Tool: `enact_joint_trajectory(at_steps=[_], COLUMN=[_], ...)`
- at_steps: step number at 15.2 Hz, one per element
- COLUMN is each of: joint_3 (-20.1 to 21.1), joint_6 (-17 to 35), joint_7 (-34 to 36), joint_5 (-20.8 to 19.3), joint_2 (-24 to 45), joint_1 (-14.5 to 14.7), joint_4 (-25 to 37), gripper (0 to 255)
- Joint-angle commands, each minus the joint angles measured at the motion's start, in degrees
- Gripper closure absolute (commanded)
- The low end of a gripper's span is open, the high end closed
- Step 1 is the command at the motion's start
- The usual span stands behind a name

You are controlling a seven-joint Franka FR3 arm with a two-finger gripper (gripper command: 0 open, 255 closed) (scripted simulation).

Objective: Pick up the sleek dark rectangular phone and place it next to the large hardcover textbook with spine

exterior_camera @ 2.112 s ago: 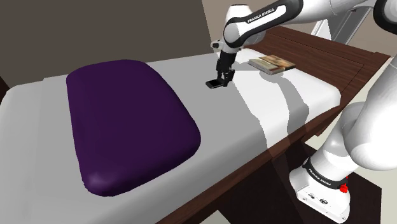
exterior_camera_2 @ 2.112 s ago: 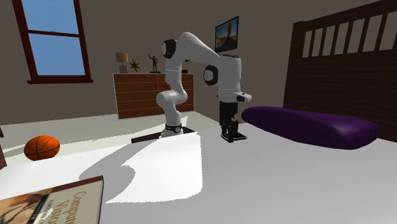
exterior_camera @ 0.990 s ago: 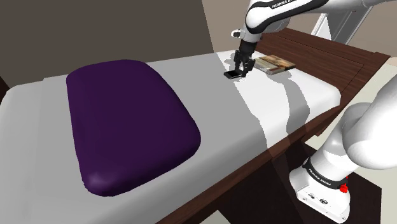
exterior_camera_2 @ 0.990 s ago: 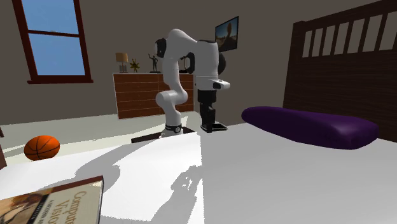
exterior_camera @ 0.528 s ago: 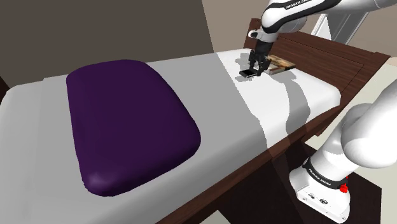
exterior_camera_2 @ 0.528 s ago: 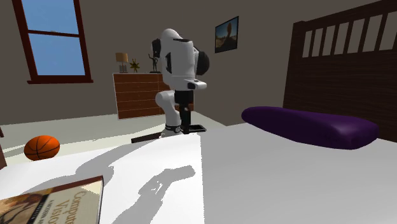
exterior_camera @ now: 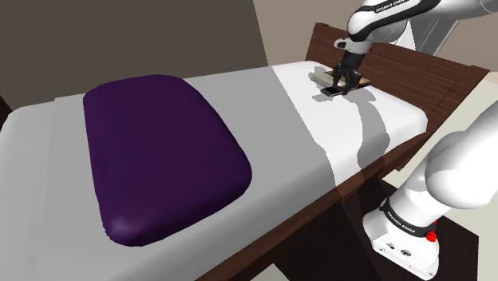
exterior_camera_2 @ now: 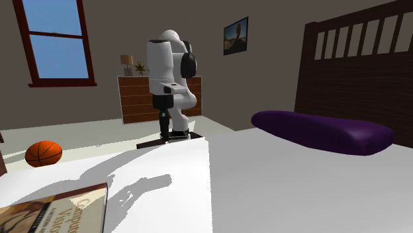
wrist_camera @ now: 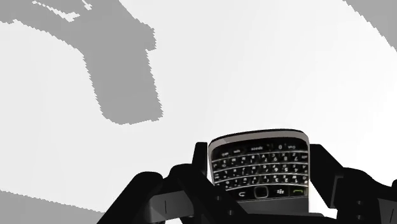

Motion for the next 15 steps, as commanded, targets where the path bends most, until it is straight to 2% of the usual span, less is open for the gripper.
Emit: enact_joint_trajectory(at_steps=[1,8,15], joint_3=[-1.7,-7.6,-11.9], joint_6=[-0.3,-1.0,-3.0], joint_7=[-3.3,-15.2,-28.7], joint_5=[0.4,3.4,10.2], joint_2=[0.9,5.8,14.7], joint_1=[-1.2,-5.8,-12.2], joint_4=[1.1,5.8,13.8], gripper=[255,255,255])
